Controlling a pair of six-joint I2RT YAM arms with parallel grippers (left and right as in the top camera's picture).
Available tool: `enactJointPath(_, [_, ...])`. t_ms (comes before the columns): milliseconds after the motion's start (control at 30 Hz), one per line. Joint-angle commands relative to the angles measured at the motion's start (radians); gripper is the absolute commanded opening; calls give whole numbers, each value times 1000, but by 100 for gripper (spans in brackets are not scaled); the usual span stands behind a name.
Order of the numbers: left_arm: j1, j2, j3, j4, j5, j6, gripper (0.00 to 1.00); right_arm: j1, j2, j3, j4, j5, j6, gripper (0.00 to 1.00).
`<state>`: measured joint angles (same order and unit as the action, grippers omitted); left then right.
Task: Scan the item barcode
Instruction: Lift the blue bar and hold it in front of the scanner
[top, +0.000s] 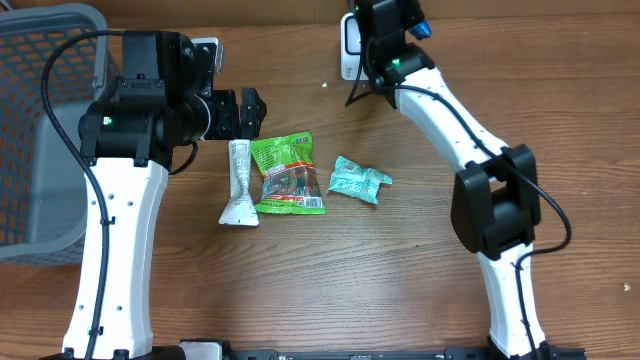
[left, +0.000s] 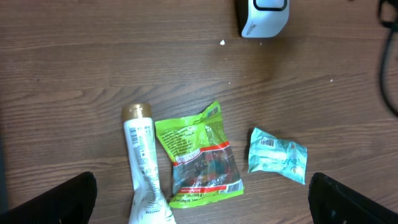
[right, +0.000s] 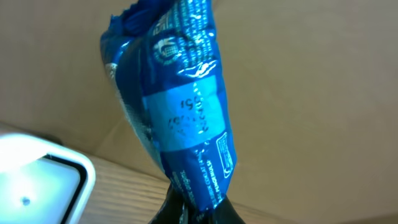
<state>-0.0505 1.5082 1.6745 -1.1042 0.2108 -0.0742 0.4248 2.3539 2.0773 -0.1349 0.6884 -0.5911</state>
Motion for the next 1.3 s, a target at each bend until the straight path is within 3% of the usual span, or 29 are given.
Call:
enactJointPath(0, [-2, 4, 15, 1, 16, 19, 100, -7, 43, 23, 39, 12, -224, 4])
enactJointPath(233, [-2, 4, 15, 1, 16, 19, 100, -9, 89, 23, 64, -65, -282, 4])
enactJointPath(1267, [-2, 4, 15, 1, 16, 19, 100, -12, 192, 17, 173, -74, -270, 4])
